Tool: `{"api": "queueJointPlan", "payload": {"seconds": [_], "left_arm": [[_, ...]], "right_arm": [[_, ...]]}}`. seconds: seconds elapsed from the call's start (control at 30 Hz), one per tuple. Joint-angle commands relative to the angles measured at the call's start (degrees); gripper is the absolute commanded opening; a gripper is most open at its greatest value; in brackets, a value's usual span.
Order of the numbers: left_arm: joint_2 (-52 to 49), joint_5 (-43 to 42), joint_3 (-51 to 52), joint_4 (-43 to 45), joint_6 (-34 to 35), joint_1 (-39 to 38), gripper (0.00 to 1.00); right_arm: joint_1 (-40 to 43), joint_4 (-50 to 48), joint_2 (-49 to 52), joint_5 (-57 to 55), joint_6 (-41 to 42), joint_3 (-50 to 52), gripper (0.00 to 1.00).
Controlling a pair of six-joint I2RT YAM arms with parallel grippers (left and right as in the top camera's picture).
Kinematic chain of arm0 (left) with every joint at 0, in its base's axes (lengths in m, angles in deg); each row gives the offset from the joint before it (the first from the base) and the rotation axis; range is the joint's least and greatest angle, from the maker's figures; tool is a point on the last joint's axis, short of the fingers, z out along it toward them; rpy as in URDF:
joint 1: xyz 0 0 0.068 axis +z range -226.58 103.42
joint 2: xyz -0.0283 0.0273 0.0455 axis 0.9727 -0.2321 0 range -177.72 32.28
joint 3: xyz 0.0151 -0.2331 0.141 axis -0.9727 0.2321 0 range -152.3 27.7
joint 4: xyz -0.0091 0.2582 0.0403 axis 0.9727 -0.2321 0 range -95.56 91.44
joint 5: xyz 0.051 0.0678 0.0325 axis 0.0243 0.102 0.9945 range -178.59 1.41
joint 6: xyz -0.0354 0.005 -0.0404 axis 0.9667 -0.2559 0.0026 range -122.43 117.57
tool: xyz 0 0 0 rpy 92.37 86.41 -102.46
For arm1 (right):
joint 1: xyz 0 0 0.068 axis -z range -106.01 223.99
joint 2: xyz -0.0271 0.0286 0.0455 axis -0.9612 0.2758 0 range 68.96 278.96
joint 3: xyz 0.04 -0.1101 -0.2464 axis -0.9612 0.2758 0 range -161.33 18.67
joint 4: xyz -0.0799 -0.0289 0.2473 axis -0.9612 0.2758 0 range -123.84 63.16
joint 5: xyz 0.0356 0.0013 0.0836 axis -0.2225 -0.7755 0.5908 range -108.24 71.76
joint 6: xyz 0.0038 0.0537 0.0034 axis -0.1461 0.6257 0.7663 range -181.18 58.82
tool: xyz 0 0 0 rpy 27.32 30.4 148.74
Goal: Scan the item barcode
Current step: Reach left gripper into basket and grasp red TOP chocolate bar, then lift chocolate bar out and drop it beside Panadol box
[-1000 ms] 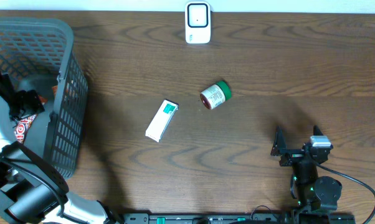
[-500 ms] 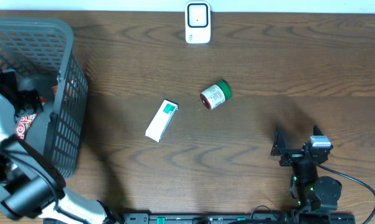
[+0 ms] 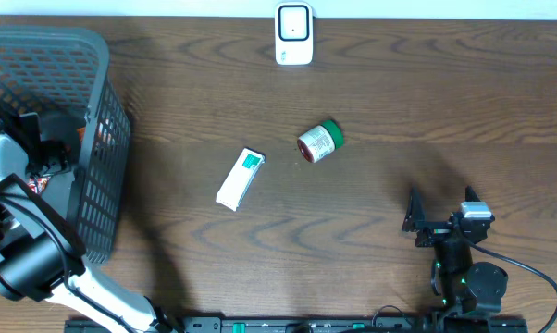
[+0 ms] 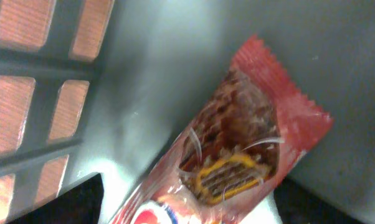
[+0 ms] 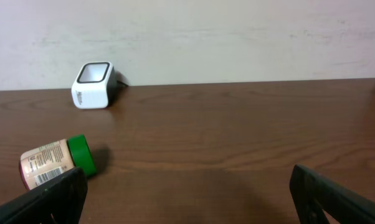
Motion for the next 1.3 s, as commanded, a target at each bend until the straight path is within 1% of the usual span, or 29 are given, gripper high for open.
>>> {"api": "queueJointPlan", "payload": {"seconds": [0.0, 0.03, 0.1, 0.13, 0.17, 0.27, 0.37, 0.47, 0.57, 0.73, 0.83, 0.9, 0.93, 1.0, 1.03, 1.1, 1.13, 1.2, 1.27], "left_arm": [[-6.2, 1.5, 1.9, -0.7, -0.5, 0.0, 0.60], [-6.4, 1.5, 1.9, -0.7, 0.0, 0.0, 0.55], [-6.5, 1.5, 1.9, -0.7, 1.1, 0.0, 0.41], [-6.4, 1.5, 1.9, -0.8, 1.6, 0.0, 0.35], [-6.4, 1.5, 1.9, -0.8, 2.1, 0.0, 0.34], [-6.0, 1.6, 1.8, -1.6, 3.8, 0.0, 0.24], [-4.3, 1.5, 1.4, -2.6, 7.1, -0.1, 0.15], [-0.7, 1.5, 0.8, -3.7, 9.6, -0.1, 0.10], [5.9, 1.5, 0.3, -4.6, 11.6, -0.1, 0.08], [22.4, 0.2, 0.3, -4.5, 17.3, -0.1, 0.07], [36.5, -7.8, 0.3, -3.4, 19.3, -0.1, 0.08], [43.5, -12.7, 0.3, -1.8, 22.7, -0.1, 0.07], [47.5, -17.7, 0.3, -1.0, 25.4, -0.1, 0.07], [53.9, -31.3, 0.3, 0.6, 28.3, -0.7, 0.07], [56.7, -38.1, 0.3, 1.7, 29.1, -1.7, 0.07], [60.1, -44.4, 0.3, 2.4, 29.7, -5.0, 0.07], [61.5, -45.2, 0.4, 1.9, 29.7, -7.6, 0.08], [63.2, -45.1, 1.2, 0.0, 29.5, -15.1, 0.07], [63.0, -44.8, 2.5, -1.8, 27.5, -22.8, 0.08]], "right_arm": [[-0.3, 0.2, -0.3, -0.1, 0.7, 0.1, 0.99], [-0.3, 0.2, -0.3, -0.1, 0.7, 0.1, 0.99], [-0.3, 0.2, -0.3, -0.1, 0.7, 0.1, 0.99], [-0.3, 0.2, -0.3, -0.1, 0.7, 0.1, 0.99], [-0.3, 0.2, -0.3, -0.1, 0.7, 0.1, 0.99], [-0.3, 0.2, -0.3, -0.1, 0.7, 0.1, 0.99], [-0.3, 0.2, -0.3, -0.1, 0.7, 0.1, 0.99], [-0.3, 0.2, -0.3, -0.1, 0.7, 0.1, 0.99], [-0.3, 0.2, -0.3, -0.1, 0.7, 0.1, 0.99], [-0.3, 0.2, -0.3, -0.1, 0.7, 0.1, 0.99], [-0.3, 0.2, -0.3, -0.1, 0.7, 0.1, 0.99], [-0.3, 0.2, -0.3, -0.1, 0.7, 0.1, 0.99], [-0.3, 0.2, -0.3, -0.1, 0.7, 0.1, 0.99], [-0.3, 0.2, -0.3, -0.1, 0.7, 0.1, 0.99], [-0.3, 0.2, -0.3, -0.1, 0.7, 0.1, 0.99], [-0.3, 0.2, -0.3, -0.1, 0.7, 0.1, 0.99], [-0.3, 0.2, -0.3, -0.1, 0.7, 0.1, 0.99], [-0.3, 0.2, -0.3, -0.1, 0.7, 0.1, 0.99], [-0.3, 0.2, -0.3, -0.1, 0.7, 0.1, 0.99]]}}
